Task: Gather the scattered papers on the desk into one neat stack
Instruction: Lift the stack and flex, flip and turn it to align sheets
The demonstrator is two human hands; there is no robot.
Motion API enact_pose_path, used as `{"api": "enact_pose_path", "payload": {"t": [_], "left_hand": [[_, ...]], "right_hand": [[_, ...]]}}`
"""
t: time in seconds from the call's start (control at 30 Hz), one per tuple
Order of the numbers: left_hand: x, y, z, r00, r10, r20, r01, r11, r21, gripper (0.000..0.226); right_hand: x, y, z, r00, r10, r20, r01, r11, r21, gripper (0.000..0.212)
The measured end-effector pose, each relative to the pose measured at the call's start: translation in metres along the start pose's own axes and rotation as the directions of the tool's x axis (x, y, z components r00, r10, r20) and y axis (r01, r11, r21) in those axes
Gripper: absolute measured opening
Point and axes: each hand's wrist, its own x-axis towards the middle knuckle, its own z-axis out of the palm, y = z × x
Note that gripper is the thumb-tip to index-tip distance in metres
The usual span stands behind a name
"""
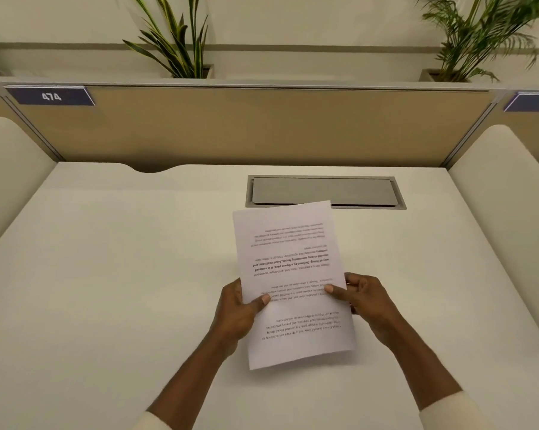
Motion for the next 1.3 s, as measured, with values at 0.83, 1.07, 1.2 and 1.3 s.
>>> {"api": "enact_pose_path", "payload": {"t": [0.83, 1.07, 1.2, 1.3], "left_hand": [[-0.032, -0.004, 0.019, 0.975, -0.125, -0.184, 0.022, 0.878, -0.478, 0.044], [-0.006, 0.016, -0.045, 0.966, -0.118, -0.231, 0.030, 0.935, -0.353, 0.029], [0.000, 0.024, -0.062, 0.987, -0.160, -0.001, 0.160, 0.986, -0.041, 0.040], [0.004, 0.031, -0.063, 0.963, -0.213, 0.167, 0.199, 0.975, 0.098, 0.042]], "right_hand": [[-0.039, 0.035, 0.040, 0.974, -0.038, -0.221, 0.116, 0.928, 0.354, 0.043], [-0.041, 0.029, -0.032, 0.996, -0.065, -0.053, 0.075, 0.978, 0.196, 0.053], [-0.040, 0.021, -0.054, 0.998, -0.047, 0.030, 0.043, 0.993, 0.106, 0.060], [-0.037, 0.015, -0.061, 0.997, -0.027, 0.075, 0.025, 0.999, 0.031, 0.047]]}}
